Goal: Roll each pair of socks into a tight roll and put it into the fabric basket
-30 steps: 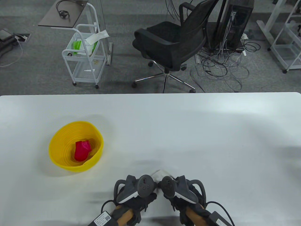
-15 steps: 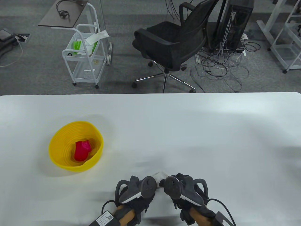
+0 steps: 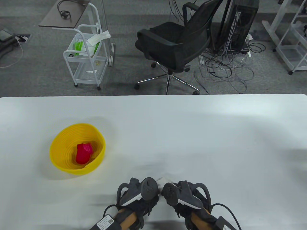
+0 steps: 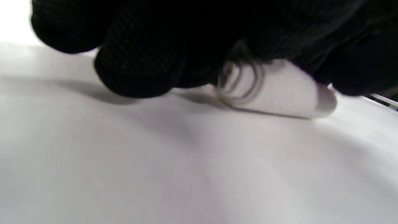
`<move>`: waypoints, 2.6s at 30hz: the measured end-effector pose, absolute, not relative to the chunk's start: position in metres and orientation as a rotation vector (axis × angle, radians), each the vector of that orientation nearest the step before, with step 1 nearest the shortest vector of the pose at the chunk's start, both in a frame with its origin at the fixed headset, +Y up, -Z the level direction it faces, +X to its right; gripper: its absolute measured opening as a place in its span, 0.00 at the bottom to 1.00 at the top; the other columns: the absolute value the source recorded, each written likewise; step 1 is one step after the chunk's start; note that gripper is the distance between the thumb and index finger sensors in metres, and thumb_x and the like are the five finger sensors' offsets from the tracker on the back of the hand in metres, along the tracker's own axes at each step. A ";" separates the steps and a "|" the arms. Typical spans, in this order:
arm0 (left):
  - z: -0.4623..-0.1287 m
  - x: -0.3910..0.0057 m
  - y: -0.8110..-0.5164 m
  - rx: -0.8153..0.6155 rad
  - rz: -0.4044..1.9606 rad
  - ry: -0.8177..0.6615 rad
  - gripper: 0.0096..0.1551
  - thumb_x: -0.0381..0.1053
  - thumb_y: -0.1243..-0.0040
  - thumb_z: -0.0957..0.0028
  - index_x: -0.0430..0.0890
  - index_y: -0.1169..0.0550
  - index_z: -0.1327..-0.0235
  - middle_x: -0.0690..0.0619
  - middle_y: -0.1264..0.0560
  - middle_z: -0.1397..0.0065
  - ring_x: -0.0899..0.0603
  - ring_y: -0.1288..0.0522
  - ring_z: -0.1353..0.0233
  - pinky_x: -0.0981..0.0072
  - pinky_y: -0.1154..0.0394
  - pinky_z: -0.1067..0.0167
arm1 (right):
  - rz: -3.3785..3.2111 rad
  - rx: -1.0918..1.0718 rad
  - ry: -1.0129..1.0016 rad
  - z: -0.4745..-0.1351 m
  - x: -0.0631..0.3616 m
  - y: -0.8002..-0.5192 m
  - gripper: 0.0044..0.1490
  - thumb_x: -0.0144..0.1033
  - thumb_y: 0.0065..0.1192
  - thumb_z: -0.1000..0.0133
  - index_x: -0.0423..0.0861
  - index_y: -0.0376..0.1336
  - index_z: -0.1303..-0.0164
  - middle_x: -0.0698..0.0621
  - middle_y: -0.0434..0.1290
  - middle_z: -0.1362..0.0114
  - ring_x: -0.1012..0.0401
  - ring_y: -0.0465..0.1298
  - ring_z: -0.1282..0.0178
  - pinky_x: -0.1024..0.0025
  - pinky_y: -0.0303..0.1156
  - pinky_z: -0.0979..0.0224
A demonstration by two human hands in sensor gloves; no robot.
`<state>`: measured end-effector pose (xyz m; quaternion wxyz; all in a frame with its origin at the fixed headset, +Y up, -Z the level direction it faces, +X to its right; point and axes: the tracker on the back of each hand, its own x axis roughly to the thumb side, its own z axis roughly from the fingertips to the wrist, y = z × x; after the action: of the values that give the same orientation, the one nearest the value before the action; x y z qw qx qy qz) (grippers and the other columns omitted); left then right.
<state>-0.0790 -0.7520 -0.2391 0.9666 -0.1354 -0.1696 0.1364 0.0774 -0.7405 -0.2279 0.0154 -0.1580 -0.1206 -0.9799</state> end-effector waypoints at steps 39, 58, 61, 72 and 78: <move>-0.237 -0.072 -0.762 -0.313 0.199 -0.393 0.29 0.58 0.41 0.58 0.48 0.17 0.45 0.48 0.17 0.49 0.45 0.17 0.56 0.48 0.24 0.51 | -3.040 -0.504 -0.341 -0.227 0.080 -0.736 0.31 0.50 0.73 0.56 0.66 0.68 0.40 0.64 0.74 0.29 0.60 0.76 0.29 0.49 0.69 0.27; -0.235 -0.069 -0.762 -0.246 0.138 -0.383 0.40 0.64 0.31 0.65 0.51 0.22 0.37 0.49 0.23 0.38 0.44 0.19 0.48 0.48 0.26 0.45 | -3.178 -0.361 -0.366 -0.242 0.092 -0.752 0.29 0.49 0.69 0.54 0.67 0.67 0.40 0.66 0.74 0.29 0.62 0.77 0.29 0.51 0.70 0.26; -0.235 -0.069 -0.766 -0.234 0.144 -0.386 0.34 0.61 0.36 0.61 0.50 0.21 0.40 0.48 0.21 0.42 0.44 0.19 0.51 0.48 0.26 0.47 | -3.213 -0.365 -0.403 -0.244 0.096 -0.751 0.28 0.49 0.69 0.54 0.68 0.68 0.40 0.66 0.74 0.29 0.63 0.76 0.29 0.51 0.69 0.26; -0.237 -0.070 -0.767 -0.287 0.192 -0.401 0.30 0.60 0.44 0.58 0.48 0.16 0.47 0.48 0.17 0.49 0.45 0.17 0.57 0.48 0.24 0.51 | -3.282 -0.556 -0.213 -0.233 0.100 -0.715 0.25 0.48 0.69 0.54 0.66 0.72 0.45 0.65 0.77 0.32 0.62 0.77 0.30 0.50 0.70 0.26; -0.240 -0.074 -0.769 -0.320 0.249 -0.383 0.30 0.60 0.45 0.58 0.48 0.16 0.49 0.48 0.17 0.51 0.45 0.17 0.58 0.48 0.24 0.52 | -3.074 -0.583 -0.335 -0.227 0.083 -0.729 0.28 0.50 0.71 0.55 0.67 0.70 0.42 0.66 0.74 0.29 0.62 0.75 0.27 0.49 0.68 0.25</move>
<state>-0.0737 -0.7691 -0.2401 0.9614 -0.1577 -0.1892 0.1227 0.0828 -0.7290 -0.2270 -0.0026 -0.1854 -0.1064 -0.9769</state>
